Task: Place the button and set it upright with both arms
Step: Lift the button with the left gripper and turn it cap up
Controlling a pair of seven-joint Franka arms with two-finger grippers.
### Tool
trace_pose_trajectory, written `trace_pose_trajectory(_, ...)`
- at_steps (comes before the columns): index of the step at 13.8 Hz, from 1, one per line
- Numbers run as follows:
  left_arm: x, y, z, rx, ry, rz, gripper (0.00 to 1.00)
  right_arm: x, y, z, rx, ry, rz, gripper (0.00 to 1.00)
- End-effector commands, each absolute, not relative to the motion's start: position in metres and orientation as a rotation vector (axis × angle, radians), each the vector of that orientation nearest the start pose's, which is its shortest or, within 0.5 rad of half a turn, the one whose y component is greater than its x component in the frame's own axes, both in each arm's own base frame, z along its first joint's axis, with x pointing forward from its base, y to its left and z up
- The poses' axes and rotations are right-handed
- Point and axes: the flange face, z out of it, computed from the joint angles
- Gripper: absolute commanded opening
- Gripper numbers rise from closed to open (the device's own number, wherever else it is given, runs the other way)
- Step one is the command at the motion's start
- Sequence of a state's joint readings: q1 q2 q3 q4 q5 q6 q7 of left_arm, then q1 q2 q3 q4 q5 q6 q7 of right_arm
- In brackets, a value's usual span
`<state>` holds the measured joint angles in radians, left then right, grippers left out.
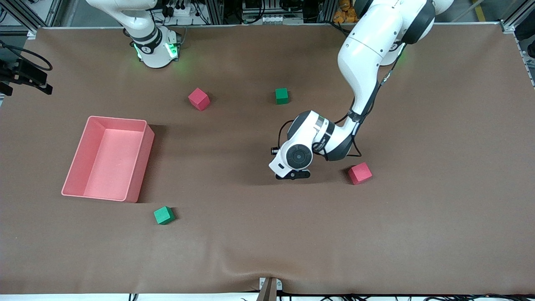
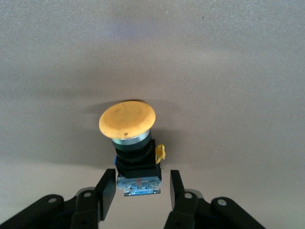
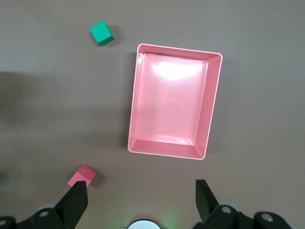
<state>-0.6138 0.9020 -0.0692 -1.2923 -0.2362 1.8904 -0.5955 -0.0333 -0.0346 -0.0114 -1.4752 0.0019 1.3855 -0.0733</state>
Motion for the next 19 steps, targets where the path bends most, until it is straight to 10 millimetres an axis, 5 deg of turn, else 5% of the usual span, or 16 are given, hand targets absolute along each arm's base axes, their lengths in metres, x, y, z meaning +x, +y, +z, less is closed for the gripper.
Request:
trace_pose_trajectory(1, 0.554, -0.456, 0.182, -3.126, -0.047, 0.64, 0.5, 0.524, -0.022, 0.677, -3.106, -0.068, 0.063, 1.0)
trace_pose_trajectory(10, 0.555, -0.453, 0.178, -3.123, -0.033, 0.636, 0.0, 0.521, 0.009, 0.685, -3.077, -0.192, 0.019, 1.0)
trace_pose_trajectory(17, 0.57, -0.45, 0.227, -3.157, -0.048, 0.501, 0.0, 0.52, 0.005, 0.683, -3.077, -0.18, 0.04, 1.0)
trace_pose_trajectory(19, 0.577, -0.455, 0.253, -3.16, -0.025, 0.31, 0.0, 0.52, 0.005, 0.683, -3.077, -0.18, 0.04, 1.0)
